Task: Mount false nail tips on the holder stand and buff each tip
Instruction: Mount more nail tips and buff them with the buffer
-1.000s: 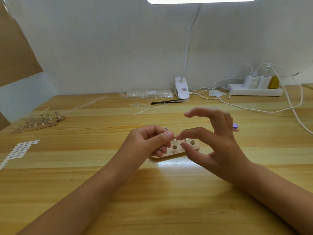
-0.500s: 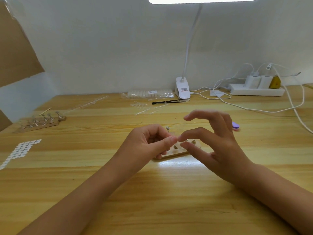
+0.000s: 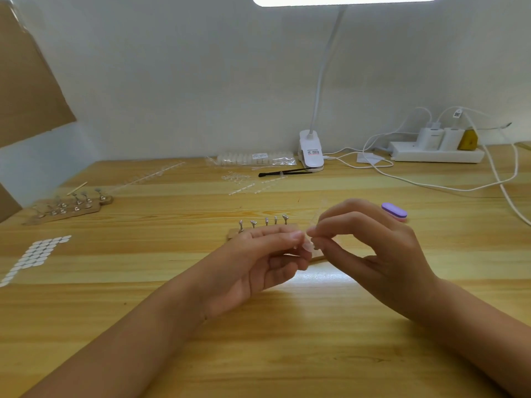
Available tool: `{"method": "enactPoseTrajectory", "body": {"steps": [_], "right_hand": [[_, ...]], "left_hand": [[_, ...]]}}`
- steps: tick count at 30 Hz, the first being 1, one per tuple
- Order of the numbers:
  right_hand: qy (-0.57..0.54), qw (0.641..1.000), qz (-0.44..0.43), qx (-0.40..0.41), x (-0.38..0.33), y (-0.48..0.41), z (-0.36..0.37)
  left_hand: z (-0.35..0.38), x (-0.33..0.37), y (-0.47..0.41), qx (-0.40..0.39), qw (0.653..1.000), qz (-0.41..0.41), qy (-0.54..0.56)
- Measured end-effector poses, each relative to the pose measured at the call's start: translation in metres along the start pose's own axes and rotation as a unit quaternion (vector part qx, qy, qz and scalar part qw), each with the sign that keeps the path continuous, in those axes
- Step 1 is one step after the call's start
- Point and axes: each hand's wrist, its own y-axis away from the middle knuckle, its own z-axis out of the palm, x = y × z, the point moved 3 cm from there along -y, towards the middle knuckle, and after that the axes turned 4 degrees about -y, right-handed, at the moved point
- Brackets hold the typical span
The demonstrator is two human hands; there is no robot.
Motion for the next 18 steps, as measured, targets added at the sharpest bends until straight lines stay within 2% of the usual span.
{"method": "enactPoseTrajectory", "body": {"steps": [4, 10, 18], "right_hand": [[-0.015, 1.0, 0.026, 0.007, 0.002, 0.001, 0.001], [-0.061, 0.995, 0.078, 0.02, 0.008, 0.002, 0.002], [-0.061, 0.986, 0.151, -0.016, 0.019, 0.003, 0.01]], "left_hand": [[-0.002, -0.002, -0.001, -0.013, 0.997, -0.023, 0.078], [-0.005, 0.002, 0.0, -0.001, 0.988, -0.013, 0.152], [-0.007, 0.005, -0.002, 0.054, 0.996, 0.053, 0.051]]}}
